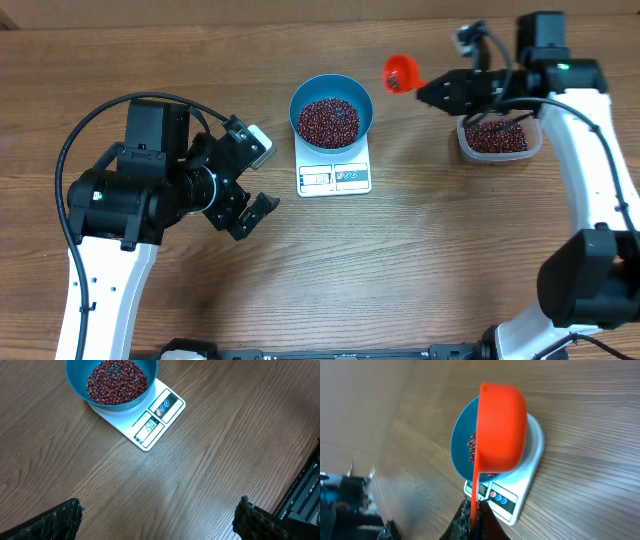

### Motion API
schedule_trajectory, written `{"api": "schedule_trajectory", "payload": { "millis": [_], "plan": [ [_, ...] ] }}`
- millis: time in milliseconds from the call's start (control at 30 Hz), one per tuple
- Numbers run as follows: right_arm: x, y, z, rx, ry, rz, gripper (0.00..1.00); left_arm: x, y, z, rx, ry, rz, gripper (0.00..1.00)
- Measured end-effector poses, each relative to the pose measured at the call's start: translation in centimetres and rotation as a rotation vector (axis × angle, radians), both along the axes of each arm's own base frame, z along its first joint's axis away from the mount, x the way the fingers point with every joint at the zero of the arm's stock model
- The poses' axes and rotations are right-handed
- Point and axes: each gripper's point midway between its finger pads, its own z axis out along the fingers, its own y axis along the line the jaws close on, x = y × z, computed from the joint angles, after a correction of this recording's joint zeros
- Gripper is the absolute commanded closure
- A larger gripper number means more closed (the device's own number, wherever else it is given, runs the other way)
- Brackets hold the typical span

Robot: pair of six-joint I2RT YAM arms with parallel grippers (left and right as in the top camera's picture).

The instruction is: Scoop item into bowl and weigh 150g on scale

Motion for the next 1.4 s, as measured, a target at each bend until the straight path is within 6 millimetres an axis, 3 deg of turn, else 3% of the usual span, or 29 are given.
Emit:
{"api": "schedule_trajectory", "payload": {
  "millis": [467, 700, 1100, 1400],
  "plan": [
    [-0.5, -10.8, 0.4, 0.034, 0.077, -0.262, 0.96, 0.0, 0.0, 0.0, 0.000, 0.000, 0.000, 0.00],
    [-1.5, -15.1, -2.4, -0.144, 0.168, -0.391, 0.96, 0.0, 0.0, 0.0, 0.000, 0.000, 0.000, 0.00],
    [-3.1, -20.1, -5.4, -0.469, 0.265, -0.518, 0.96, 0.0, 0.0, 0.0, 0.000, 0.000, 0.000, 0.00],
    [-3.6, -21.8, -6.1, -0.613, 0.286, -0.553, 0.96, 0.0, 0.0, 0.0, 0.000, 0.000, 0.000, 0.00]
  ]
}}
